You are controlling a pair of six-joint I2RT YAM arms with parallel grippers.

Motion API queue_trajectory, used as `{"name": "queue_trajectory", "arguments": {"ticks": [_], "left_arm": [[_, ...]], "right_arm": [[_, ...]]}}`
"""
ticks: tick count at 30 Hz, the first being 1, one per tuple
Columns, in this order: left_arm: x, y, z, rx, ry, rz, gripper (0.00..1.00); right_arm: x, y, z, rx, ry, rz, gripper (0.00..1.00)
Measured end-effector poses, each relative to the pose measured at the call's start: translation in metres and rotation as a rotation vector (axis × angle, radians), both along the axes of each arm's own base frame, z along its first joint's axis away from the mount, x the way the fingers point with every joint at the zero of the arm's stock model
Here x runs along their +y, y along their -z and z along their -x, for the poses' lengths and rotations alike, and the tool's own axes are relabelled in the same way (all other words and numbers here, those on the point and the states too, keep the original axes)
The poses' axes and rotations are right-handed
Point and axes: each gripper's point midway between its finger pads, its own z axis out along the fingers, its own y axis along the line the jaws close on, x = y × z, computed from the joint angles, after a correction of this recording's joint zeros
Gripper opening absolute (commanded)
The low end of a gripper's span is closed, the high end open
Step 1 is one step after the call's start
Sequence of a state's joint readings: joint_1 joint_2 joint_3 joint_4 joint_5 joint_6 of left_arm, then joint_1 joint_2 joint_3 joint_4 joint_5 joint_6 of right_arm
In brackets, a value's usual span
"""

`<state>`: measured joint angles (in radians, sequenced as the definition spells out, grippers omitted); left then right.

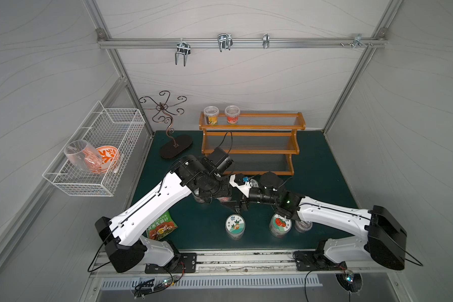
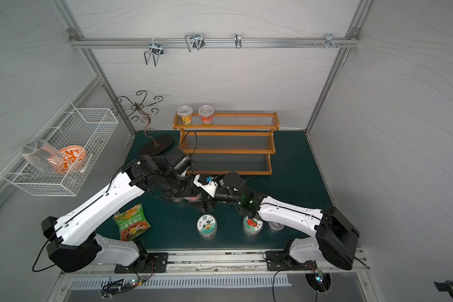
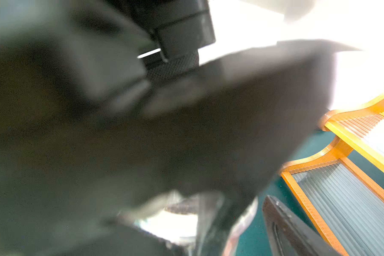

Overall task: Place the seed container on the shelf
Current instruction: Pick up the seed jar at the center of the board.

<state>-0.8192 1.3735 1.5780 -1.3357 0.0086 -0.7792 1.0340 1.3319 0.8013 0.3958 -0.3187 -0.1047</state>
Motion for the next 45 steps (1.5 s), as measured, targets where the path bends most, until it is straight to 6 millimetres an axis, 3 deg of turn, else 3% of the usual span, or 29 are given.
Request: {"name": "queue_trajectory", "arguments": {"ticks": [6, 14, 19, 24, 29, 33, 37, 41, 45], "left_arm": [[0.0, 0.0, 0.0, 0.002, -0.001, 0.001, 0.65], [-0.001, 0.0, 0.0, 0.002, -0.001, 0.004, 0.66], [-0.002, -0.001, -0.001, -0.003, -0.004, 0.01, 0.79], [0.001, -0.005, -0.002, -0.023, -0.004, 0.022, 0.96], [-0.004, -0.014, -0.008, -0.083, 0.012, 0.063, 1.0], [-0.009, -0.033, -0.014, -0.175, 0.034, 0.123, 1.0], [-0.009, -0.062, -0.019, -0.297, 0.052, 0.197, 1.0], [-0.001, -0.097, -0.02, -0.439, 0.049, 0.27, 1.0], [0.013, -0.122, -0.015, -0.567, 0.033, 0.34, 1.0]], "right_arm": [[0.001, -0.001, -0.001, -0.002, 0.0, -0.003, 0.76], [0.002, -0.003, 0.0, 0.001, -0.004, -0.005, 0.62], [0.002, -0.003, 0.0, 0.01, -0.003, -0.007, 0.51], [0.001, -0.013, 0.0, 0.007, -0.001, -0.04, 0.5], [-0.004, -0.022, 0.001, -0.001, 0.006, -0.067, 0.48], [-0.013, -0.028, -0.002, 0.005, 0.027, -0.091, 0.48], [-0.024, -0.021, -0.011, 0.036, 0.065, -0.086, 0.47], [-0.037, -0.021, -0.027, 0.056, 0.118, -0.093, 0.48], [-0.055, -0.036, -0.049, 0.04, 0.189, -0.13, 0.48]]}}
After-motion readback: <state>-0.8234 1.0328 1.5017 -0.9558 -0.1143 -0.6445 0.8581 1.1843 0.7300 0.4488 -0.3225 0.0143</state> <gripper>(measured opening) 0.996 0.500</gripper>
